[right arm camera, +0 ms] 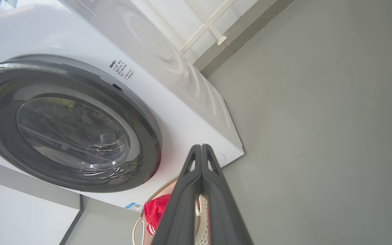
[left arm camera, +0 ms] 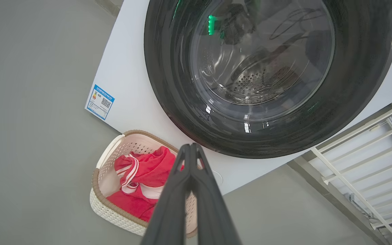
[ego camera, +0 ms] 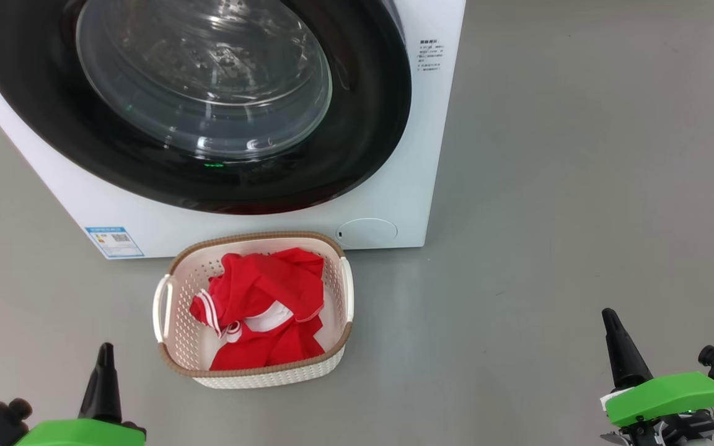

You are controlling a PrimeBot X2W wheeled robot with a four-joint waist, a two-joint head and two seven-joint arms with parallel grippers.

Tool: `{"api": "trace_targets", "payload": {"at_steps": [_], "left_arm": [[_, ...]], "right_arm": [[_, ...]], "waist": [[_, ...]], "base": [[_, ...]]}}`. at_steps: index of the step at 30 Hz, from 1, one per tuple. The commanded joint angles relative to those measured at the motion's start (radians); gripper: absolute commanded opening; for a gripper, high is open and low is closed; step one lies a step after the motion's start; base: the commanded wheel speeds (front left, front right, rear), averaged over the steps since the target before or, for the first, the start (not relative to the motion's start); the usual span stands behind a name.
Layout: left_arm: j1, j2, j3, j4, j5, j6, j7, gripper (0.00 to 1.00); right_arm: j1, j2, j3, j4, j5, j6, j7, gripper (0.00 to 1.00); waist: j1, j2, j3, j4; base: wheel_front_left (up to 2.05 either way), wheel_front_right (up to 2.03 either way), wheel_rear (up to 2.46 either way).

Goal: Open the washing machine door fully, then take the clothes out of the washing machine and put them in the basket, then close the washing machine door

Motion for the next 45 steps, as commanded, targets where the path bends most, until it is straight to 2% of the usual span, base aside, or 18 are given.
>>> {"api": "trace_targets", "payload": {"at_steps": [1,45], "left_arm": [[-0.012,0.012,0.022,-0.031,-0.027,-0.002,0.007,0.00],[-0.009,-0.013,0.063,-0.066,-0.462,-0.003,0.128,0.00]], "right_arm": [[-0.010,-0.004,-0.001,-0.030,0.029,-0.001,0.005,0.00],[0.005,0.038,-0.037,-0.076,0.438,-0.002,0.130,0.00]], "waist": [[-0.0001,0.0000,-0.002,0.000],[-0.0001,0.0000,-0.046,0.010]], "base": [[0.00,0.00,0.00],[0.00,0.00,0.00]]}}
